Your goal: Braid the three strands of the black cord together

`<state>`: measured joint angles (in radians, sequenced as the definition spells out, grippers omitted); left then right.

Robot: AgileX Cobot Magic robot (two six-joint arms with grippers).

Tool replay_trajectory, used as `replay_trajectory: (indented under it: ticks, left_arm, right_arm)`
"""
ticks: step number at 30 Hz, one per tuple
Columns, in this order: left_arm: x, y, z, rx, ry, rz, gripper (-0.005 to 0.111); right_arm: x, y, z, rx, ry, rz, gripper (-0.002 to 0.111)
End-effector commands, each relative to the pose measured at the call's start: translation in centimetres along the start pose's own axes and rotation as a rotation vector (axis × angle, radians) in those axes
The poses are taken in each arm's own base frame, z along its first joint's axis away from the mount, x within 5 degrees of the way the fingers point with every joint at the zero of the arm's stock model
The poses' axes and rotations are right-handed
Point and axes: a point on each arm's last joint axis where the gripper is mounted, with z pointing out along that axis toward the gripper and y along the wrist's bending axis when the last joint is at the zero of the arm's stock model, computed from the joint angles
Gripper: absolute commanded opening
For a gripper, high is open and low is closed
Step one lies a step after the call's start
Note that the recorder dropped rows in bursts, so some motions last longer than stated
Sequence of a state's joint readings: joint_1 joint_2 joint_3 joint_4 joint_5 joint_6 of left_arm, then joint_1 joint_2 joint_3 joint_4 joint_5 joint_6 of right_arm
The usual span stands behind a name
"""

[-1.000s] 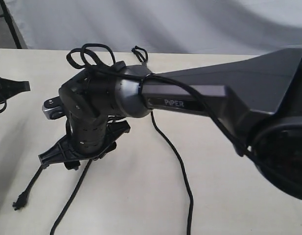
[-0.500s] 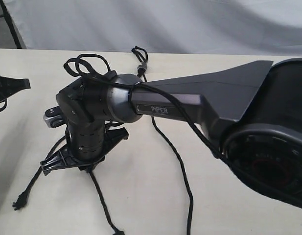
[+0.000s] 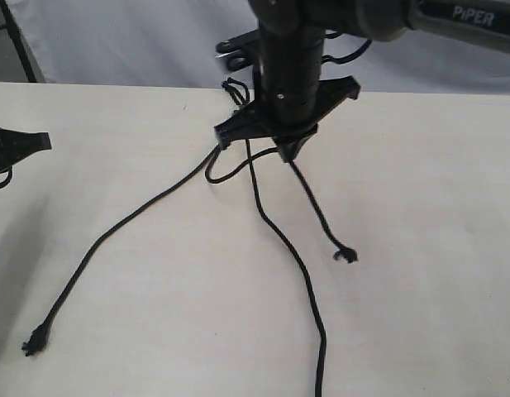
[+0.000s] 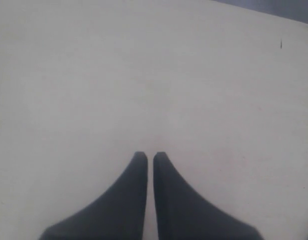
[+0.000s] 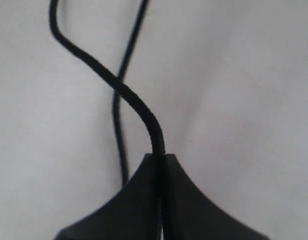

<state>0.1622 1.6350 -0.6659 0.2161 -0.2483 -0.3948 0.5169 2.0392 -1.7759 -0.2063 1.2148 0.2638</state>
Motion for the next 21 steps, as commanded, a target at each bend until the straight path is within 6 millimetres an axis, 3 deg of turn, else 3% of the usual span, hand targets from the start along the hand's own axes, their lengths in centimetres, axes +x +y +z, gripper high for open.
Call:
replay_trajectory:
  ticks: [1,5,11,15,21]
  left_arm:
    - [0.0,0.1,-0.1,-0.001,-0.012,-0.023,0.005]
    - [-0.1,0.1,-0.1,0.001,-0.016,-0.027,0.005]
    - [-0.1,0.1,-0.1,0.001,-0.016,-0.027,0.005]
    - [-0.1,0.1,-0.1,0.001,-0.016,-0.035,0.005]
    - [-0.1,0.1,-0.1,0.0,-0.014,-0.035,0.005]
  right_arm:
    - [-0.4,-4.1,2.4,0.035,0.056,0.077,0.0]
    - [1.1,-7.0,5.3,0.06,0.165,0.135,0.0]
    - [6.0,-11.4,11.4,0.054,0.264,0.278,0.0]
    - [7.8,-11.5,13.0,0.05,0.289,0.273,0.0]
    - [8.6,-11.4,13.5,0.049,0.315,0.268,0.0]
